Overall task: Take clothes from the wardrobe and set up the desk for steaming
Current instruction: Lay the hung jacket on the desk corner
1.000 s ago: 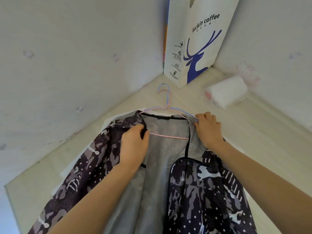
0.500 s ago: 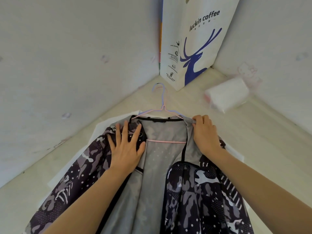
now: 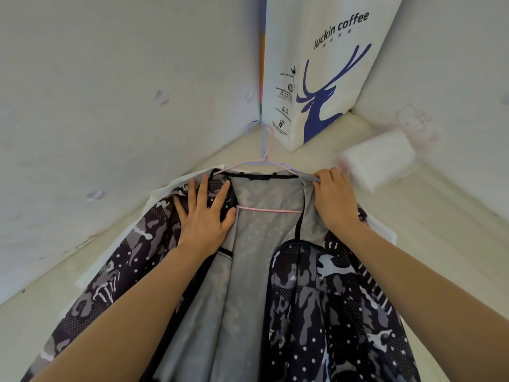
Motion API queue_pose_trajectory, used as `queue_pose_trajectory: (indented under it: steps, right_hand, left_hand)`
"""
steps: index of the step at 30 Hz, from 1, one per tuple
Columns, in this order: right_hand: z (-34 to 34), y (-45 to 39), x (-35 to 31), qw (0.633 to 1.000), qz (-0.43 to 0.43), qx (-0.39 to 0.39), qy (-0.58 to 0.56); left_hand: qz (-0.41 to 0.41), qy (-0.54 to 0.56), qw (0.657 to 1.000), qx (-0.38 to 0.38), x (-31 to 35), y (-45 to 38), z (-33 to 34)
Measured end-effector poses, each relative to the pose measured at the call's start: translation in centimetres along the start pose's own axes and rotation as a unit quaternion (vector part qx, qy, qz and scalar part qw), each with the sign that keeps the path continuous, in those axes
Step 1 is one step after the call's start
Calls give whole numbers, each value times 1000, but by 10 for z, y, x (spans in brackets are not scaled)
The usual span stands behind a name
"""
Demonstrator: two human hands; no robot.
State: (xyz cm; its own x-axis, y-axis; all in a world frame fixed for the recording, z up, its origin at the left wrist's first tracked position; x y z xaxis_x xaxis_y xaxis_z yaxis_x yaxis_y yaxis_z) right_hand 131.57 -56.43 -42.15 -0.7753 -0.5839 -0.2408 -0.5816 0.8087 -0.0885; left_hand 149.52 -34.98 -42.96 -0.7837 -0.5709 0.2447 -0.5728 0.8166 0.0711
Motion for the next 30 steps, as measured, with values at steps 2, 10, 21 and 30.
queue_pose_trajectory:
  steps: [2,10,21,30]
  right_hand:
    - [-1,1,2,1000,-4,4,7]
    - [-27,23,-8,999,-16,-37,4]
    - [-49,144,-35,993,-20,-114,34]
    - [-64,301,-73,988,12,-145,51]
  left_hand:
    - [-1,3,1000,2,0,0,0]
    - [-8,-12,1000,-10,8,6,-6]
    - [36,28,998,-33,24,105,-15]
    - [112,4,990,-84,14,245,-16]
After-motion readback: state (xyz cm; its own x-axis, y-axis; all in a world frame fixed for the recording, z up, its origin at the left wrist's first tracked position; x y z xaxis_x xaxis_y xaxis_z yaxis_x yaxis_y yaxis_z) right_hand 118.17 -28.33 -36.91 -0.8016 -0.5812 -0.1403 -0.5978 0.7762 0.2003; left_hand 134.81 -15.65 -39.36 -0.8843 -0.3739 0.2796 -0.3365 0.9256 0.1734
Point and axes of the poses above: each hand's wrist, its own y-axis away from the middle knuckle, its own z-axis out of the palm, x = y × z, the point moved 2 cm from there along -y, towards the middle knuckle, and after that the axes turned 4 degrees about z, right-handed, at the moved point
